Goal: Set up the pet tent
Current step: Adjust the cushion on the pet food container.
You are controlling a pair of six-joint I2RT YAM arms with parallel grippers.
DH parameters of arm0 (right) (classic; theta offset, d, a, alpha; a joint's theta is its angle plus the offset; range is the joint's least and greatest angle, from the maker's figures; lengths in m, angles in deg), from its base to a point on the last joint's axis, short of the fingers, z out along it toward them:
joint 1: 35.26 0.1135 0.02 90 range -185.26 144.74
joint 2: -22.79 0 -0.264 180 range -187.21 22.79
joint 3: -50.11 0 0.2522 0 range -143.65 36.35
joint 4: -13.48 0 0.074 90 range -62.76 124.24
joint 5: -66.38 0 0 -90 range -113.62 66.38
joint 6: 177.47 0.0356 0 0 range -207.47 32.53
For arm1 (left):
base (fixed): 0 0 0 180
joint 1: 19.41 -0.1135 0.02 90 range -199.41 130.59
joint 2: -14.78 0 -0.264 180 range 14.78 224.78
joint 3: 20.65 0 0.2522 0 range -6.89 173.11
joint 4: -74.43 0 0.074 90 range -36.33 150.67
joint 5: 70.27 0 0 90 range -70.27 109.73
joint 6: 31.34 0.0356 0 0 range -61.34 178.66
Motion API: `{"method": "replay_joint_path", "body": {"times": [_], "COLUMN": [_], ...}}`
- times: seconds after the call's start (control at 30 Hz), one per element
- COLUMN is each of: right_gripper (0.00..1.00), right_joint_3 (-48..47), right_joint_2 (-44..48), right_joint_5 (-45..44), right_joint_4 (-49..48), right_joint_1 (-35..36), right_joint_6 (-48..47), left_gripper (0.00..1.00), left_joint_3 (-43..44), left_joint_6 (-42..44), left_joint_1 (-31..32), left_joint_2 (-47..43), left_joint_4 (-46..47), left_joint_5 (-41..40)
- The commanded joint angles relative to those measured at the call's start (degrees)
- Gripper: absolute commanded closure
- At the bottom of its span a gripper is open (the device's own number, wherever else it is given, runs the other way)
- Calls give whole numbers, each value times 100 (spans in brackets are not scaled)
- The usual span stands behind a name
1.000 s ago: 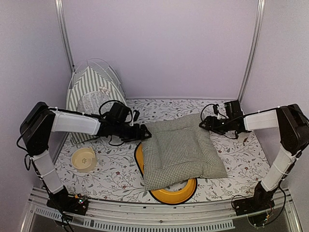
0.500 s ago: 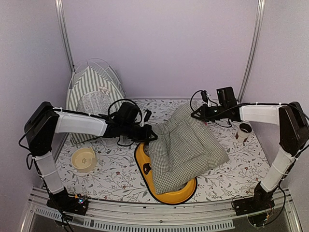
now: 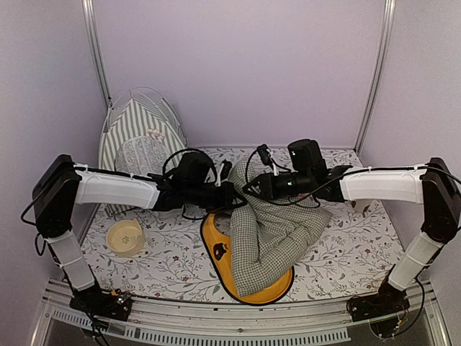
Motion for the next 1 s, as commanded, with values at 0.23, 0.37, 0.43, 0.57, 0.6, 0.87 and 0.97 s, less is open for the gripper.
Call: {"method": "replay_joint_path", "body": {"times": [0.23,0.37,0.43,0.57,0.6,0.87,0.97], "right_gripper": [37,30,27,24,24,23,25], "right_joint_3": [960,1233,1342,1412,1389,1080,1036], "right_joint_2": [119,187,215,157,107,-411,-529], "right_joint_5": [-17,-390,-532,-861,-972,-1774,-1957], "right_joint_4": [-616,-583,-564,-467,-415,67,194], "right_joint_1": [270,443,512,686,738,1179,1206], "right_joint_6": [-263,-607,-750,-1039,-1136,-1673,-1708], "left_gripper": [100,100,100,100,100,100,100], "left_joint_3": [-22,6,-2,18,42,243,280], "left_joint_6": [-853,-1060,-1150,-1180,-1182,-1128,-1080], "left_joint_1": [3,-69,-116,-209,-234,-340,-355], "left_joint_2": [347,463,501,515,527,622,584], "left_joint_4": [1076,1298,1385,1415,1414,1307,1251], "left_joint_5": [232,501,615,730,782,1044,1067]}}
